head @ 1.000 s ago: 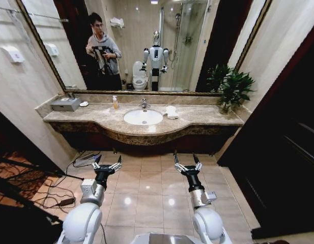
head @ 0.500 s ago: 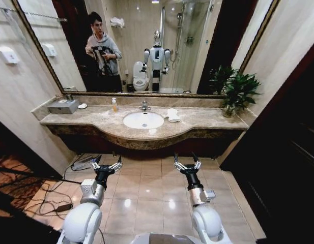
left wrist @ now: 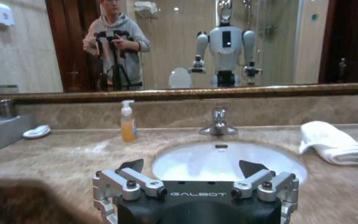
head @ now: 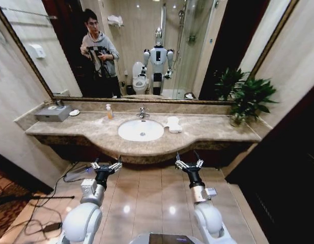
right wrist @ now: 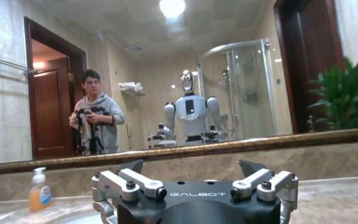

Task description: Pick up the towel from the sink counter and wipe the mirror surface.

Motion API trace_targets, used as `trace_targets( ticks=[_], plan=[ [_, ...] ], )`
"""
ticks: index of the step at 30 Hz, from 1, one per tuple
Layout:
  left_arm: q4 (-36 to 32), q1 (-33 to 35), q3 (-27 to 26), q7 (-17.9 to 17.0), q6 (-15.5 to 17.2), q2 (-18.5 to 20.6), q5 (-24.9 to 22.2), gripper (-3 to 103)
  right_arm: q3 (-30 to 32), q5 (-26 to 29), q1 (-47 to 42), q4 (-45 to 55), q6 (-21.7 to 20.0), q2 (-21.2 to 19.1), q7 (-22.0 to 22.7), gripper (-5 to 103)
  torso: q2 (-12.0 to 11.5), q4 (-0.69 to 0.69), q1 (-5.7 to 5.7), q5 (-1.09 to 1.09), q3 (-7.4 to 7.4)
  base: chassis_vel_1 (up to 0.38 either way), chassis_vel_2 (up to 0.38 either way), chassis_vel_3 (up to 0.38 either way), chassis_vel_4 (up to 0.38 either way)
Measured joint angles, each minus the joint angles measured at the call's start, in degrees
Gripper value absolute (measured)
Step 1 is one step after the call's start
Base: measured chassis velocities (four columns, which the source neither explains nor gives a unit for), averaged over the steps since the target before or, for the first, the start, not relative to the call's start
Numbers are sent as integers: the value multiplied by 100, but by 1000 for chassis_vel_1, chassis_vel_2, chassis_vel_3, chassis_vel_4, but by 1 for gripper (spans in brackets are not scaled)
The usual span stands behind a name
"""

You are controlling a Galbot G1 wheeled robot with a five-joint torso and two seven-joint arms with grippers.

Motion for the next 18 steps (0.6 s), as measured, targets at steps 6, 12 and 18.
trace_targets(
  ticks=[6, 12, 18],
  plan=[
    [0, 0, 0, 0, 0, 0, 0, 100, -65, 87, 66, 3, -51, -57, 87, 100, 0, 1, 0, 2, 0, -367, 357, 372, -372],
    [0, -1, 0, -1, 0, 0, 0, 100, -171, 351, 271, 333, -1013, -454, 621, 100, -2, 0, 5, -1, 1, -285, 274, 270, -290],
    [1, -1, 0, 0, 0, 1, 0, 100, -313, 850, 973, 116, -1941, -951, 917, 100, -1, -4, 0, -2, 0, -110, 91, -11, -56]
  ],
)
